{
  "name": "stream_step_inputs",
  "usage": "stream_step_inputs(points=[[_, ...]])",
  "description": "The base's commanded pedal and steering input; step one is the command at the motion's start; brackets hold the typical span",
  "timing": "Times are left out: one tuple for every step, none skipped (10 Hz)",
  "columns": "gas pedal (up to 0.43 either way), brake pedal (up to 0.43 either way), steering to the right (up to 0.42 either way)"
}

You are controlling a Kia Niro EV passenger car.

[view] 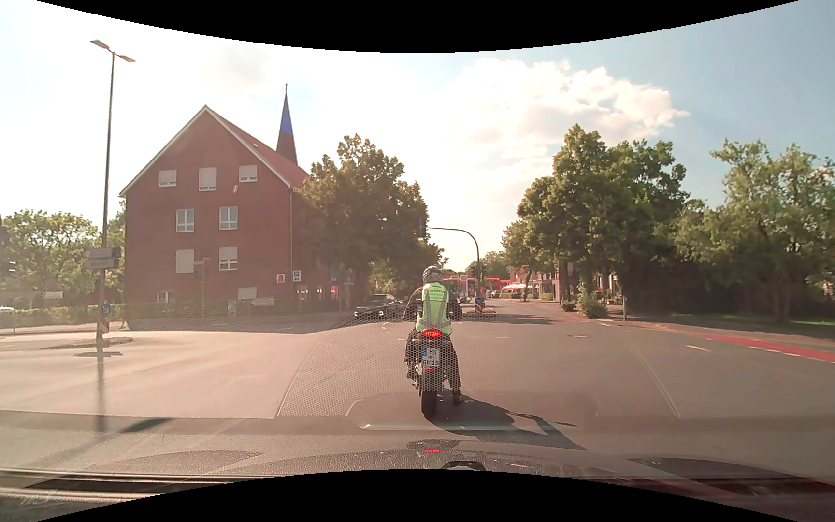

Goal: Follow the waypoints while adhering to traffic rules and regulations

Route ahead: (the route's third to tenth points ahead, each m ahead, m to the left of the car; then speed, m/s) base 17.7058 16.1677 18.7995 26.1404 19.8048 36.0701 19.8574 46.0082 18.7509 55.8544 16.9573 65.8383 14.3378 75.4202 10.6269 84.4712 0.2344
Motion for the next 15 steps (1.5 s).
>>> stream_step_inputs(points=[[0.000,0.055,-0.031],[0.000,0.055,-0.031],[0.000,0.049,-0.031],[0.000,0.049,-0.031],[0.000,0.043,-0.031],[0.000,0.037,-0.031],[0.000,0.024,-0.031],[0.000,0.012,-0.031],[0.000,0.000,-0.031],[0.000,0.000,-0.031],[0.000,0.000,-0.031],[0.000,0.000,-0.031],[0.000,0.000,-0.031],[0.000,0.000,-0.031],[0.000,0.000,-0.031]])
